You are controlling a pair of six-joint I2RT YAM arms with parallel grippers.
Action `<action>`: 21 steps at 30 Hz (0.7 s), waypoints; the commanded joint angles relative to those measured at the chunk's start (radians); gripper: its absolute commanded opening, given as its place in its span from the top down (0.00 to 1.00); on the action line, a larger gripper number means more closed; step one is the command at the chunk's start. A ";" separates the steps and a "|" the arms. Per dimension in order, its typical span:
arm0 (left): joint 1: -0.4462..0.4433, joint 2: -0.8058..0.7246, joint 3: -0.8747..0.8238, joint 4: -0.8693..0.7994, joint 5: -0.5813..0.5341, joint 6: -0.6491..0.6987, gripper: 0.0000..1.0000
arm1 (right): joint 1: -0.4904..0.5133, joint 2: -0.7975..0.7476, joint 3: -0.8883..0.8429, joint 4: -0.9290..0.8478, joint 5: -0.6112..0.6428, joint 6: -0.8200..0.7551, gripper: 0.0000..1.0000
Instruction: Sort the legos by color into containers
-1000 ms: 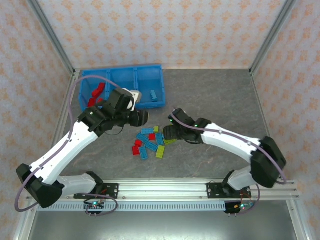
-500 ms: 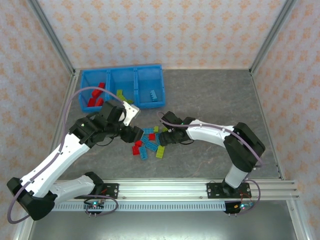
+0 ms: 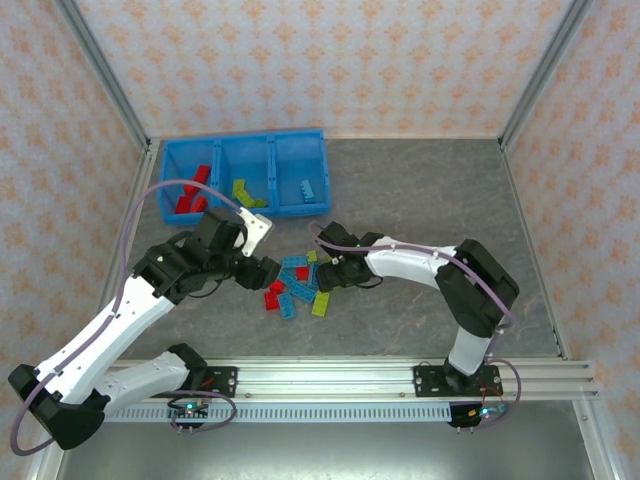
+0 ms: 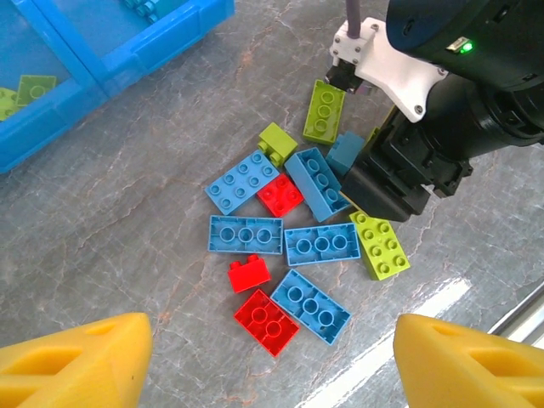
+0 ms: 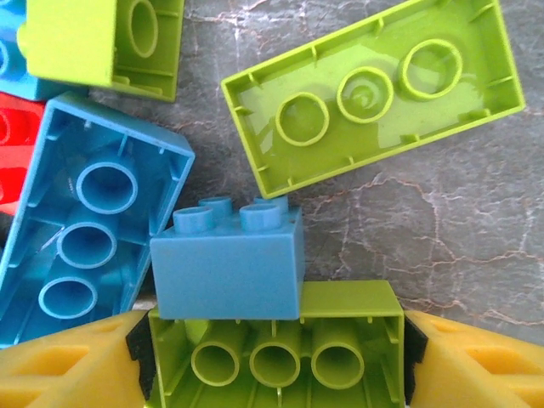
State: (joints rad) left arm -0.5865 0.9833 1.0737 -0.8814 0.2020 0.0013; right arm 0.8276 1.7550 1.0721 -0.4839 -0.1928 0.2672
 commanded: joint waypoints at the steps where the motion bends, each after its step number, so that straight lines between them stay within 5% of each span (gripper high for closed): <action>1: 0.005 -0.015 -0.016 0.018 -0.040 0.015 0.24 | -0.005 -0.017 -0.026 -0.017 -0.029 -0.009 0.25; 7: 0.005 -0.024 -0.019 0.022 -0.045 0.026 0.24 | -0.001 0.050 0.033 -0.033 0.005 -0.007 0.25; 15: 0.007 -0.074 -0.038 0.034 -0.137 0.018 0.22 | 0.005 -0.162 0.021 0.010 0.076 0.011 0.48; 21: 0.008 -0.180 -0.069 0.089 -0.095 0.022 0.01 | 0.014 -0.318 0.044 0.136 0.083 0.011 0.49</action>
State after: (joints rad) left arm -0.5865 0.8577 1.0203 -0.8406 0.1131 0.0124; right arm 0.8307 1.4685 1.0878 -0.4339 -0.1406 0.2722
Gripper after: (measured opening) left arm 0.974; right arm 0.578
